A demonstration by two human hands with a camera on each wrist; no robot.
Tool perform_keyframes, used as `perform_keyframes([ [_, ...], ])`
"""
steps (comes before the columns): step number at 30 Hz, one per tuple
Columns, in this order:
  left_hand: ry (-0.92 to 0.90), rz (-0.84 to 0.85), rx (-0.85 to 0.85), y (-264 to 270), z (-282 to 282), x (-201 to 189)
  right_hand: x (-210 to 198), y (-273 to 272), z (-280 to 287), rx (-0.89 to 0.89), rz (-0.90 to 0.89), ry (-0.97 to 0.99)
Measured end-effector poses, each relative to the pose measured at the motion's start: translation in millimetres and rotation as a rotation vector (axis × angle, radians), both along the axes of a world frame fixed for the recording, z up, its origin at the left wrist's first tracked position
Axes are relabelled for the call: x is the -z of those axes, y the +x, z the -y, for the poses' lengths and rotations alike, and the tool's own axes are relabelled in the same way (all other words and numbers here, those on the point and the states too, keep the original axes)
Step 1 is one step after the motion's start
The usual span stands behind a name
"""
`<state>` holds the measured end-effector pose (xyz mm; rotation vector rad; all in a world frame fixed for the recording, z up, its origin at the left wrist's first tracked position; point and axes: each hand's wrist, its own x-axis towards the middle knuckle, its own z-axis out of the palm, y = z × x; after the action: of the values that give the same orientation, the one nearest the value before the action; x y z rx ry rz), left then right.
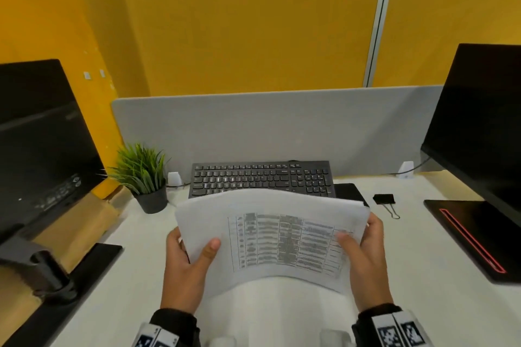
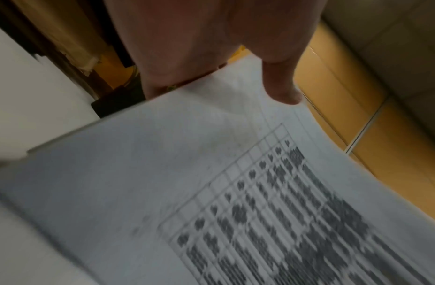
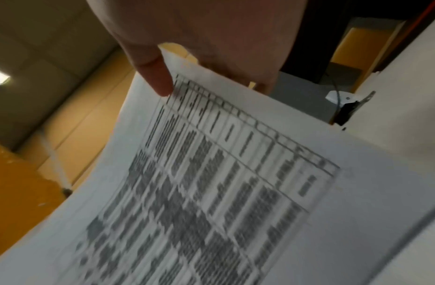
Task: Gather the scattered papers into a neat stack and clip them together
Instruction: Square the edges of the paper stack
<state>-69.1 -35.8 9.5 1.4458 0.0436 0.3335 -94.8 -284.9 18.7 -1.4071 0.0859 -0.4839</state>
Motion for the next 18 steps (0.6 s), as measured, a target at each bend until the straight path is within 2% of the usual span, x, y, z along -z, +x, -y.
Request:
perform_keyframes([
  [6, 0.054, 0.029, 0.051, 2.0, 4.6, -3.8, -3.8, 5.7, -2.5, -0.104, -0.044, -0.043],
  [10, 0.021, 0.039, -0.002, 4.8, 4.9, -2.2, -5.5, 7.9, -3.9, -0.043, 0.012, 0.012],
  [12, 0.033, 0.006, -0.014, 6.5, 2.2, 2.3, -3.1, 8.3, -0.9, -0.034, -0.005, 0.061],
  [18, 0.065, 0.008, -0.006, 10.7, 4.7, 9.1, 0.2, 13.0, -5.1, 0.008, -0.070, 0.040],
])
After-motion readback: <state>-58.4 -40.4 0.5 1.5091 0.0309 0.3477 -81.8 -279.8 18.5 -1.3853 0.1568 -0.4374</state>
